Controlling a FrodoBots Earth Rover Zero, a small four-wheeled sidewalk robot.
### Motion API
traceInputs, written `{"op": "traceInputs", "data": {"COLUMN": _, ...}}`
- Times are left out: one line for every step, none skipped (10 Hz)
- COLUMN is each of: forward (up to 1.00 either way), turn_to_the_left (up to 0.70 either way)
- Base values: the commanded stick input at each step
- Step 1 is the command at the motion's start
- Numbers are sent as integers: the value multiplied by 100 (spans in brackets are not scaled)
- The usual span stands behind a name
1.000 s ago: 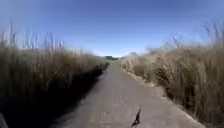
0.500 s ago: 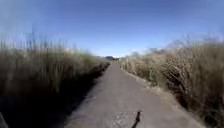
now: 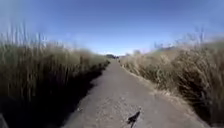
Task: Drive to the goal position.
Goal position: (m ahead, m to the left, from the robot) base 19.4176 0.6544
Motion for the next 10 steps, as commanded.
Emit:
{"op": "traceInputs", "data": {"forward": 70, "turn_to_the_left": 0}}
{"op": "traceInputs", "data": {"forward": 70, "turn_to_the_left": 0}}
{"op": "traceInputs", "data": {"forward": 70, "turn_to_the_left": 0}}
{"op": "traceInputs", "data": {"forward": 70, "turn_to_the_left": 0}}
{"op": "traceInputs", "data": {"forward": 70, "turn_to_the_left": 0}}
{"op": "traceInputs", "data": {"forward": 70, "turn_to_the_left": 0}}
{"op": "traceInputs", "data": {"forward": 70, "turn_to_the_left": 0}}
{"op": "traceInputs", "data": {"forward": 70, "turn_to_the_left": 0}}
{"op": "traceInputs", "data": {"forward": 70, "turn_to_the_left": 0}}
{"op": "traceInputs", "data": {"forward": 70, "turn_to_the_left": 0}}
